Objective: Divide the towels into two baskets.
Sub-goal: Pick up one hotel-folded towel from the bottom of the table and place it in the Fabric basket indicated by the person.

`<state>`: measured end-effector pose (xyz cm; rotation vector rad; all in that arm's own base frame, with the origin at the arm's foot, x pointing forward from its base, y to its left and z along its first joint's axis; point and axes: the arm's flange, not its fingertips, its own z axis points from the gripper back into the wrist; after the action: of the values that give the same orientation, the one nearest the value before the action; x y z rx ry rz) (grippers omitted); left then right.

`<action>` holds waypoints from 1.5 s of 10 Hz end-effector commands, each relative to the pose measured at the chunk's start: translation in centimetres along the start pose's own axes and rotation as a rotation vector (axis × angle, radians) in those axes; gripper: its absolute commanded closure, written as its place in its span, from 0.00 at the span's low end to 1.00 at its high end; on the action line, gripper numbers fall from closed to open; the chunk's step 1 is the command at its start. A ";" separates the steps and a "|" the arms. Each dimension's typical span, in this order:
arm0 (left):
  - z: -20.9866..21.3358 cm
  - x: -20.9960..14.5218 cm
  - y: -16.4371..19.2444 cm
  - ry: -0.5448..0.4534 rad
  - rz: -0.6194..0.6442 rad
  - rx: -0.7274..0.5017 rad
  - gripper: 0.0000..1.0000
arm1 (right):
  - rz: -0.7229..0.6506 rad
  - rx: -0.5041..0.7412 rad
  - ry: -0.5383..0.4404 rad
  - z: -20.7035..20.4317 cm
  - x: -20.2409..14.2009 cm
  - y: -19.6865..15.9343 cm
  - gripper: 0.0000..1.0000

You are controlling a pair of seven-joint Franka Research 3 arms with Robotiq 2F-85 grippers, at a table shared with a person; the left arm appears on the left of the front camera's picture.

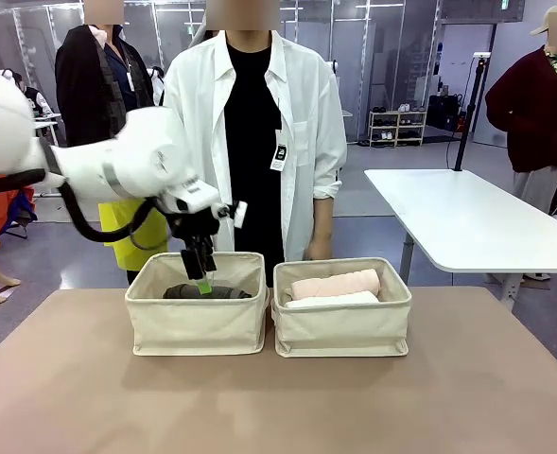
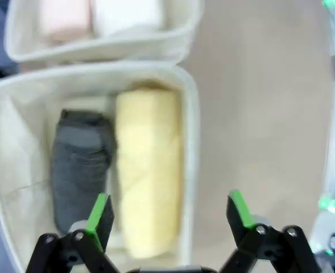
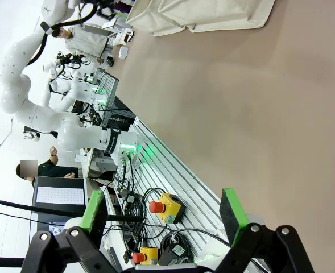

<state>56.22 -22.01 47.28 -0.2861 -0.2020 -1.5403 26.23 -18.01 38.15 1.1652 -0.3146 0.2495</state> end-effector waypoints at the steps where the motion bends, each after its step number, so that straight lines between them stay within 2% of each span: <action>1: 5.6 -6.5 -2.4 -0.195 0.155 -0.152 0.00 | 0.017 0.003 -0.011 -0.1 0.2 0.3 0.00; 3: 7.4 -14.1 -4.3 -0.416 0.349 -0.290 0.00 | 0.017 0.003 -0.011 -0.1 0.2 0.3 0.00; 5: 7.8 -21.7 -7.5 -0.569 0.545 -0.300 0.00 | 0.017 0.003 -0.011 -0.1 0.2 0.3 0.00; 6: 7.8 -25.9 -9.5 -0.601 0.656 -0.297 0.00 | 0.017 0.003 -0.011 -0.1 0.2 0.3 0.00; 8: 5.7 -35.0 -13.2 -0.758 0.898 -0.300 0.00 | 0.017 0.003 -0.011 -0.1 0.2 0.3 0.00; 9: 4.1 -38.9 -14.8 -0.822 0.962 -0.346 0.00 | 0.017 0.003 -0.011 -0.1 0.2 0.3 0.00; 10: 2.6 -42.2 -16.3 -0.836 0.995 -0.413 0.00 | 0.017 0.003 -0.011 -0.1 0.2 0.3 0.00; 12: 0.7 -46.1 -17.3 -0.883 1.034 -0.469 0.00 | 0.017 0.003 -0.011 -0.1 0.2 0.3 0.00; 14: -0.5 -47.6 -15.7 -0.942 1.060 -0.449 0.00 | 0.017 0.003 -0.011 -0.1 0.2 0.3 0.00; 15: -0.6 -46.9 -18.7 -0.860 1.076 -0.455 0.00 | 0.017 0.003 -0.011 -0.1 0.2 0.3 0.00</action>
<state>37.68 22.57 32.27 -1.2171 -0.3059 -0.2791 26.24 -18.00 38.17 1.1650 -0.3148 0.2499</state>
